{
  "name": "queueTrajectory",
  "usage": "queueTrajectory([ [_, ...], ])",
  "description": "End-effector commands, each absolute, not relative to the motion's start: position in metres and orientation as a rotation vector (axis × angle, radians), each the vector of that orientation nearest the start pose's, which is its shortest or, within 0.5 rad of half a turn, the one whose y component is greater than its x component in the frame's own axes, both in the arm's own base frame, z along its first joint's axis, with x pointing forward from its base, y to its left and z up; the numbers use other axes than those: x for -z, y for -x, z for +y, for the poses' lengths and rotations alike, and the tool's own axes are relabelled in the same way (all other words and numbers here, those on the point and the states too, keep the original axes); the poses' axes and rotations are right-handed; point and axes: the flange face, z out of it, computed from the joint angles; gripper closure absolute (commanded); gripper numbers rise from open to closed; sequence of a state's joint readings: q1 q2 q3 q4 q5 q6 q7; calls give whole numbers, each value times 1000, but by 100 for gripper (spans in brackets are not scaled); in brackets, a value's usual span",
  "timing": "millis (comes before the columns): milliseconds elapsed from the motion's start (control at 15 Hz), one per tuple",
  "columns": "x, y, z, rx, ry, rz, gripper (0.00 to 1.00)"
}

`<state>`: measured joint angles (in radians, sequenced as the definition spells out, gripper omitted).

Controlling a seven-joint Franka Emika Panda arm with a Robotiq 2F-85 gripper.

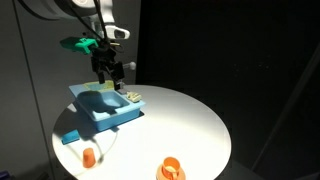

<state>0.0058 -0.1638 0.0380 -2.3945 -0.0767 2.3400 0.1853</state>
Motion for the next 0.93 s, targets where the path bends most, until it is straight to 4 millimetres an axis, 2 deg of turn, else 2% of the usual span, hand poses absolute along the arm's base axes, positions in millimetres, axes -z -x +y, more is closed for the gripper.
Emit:
queueTrajectory([
  [0,-397,-471,29,200,3180,291,0],
  [400,-405,-456,38,175,3159,450,0],
  [667,-408,-449,46,154,3164,413,0],
  [733,-403,-459,41,164,3169,408,0],
  [867,-404,-457,44,158,3173,399,0],
])
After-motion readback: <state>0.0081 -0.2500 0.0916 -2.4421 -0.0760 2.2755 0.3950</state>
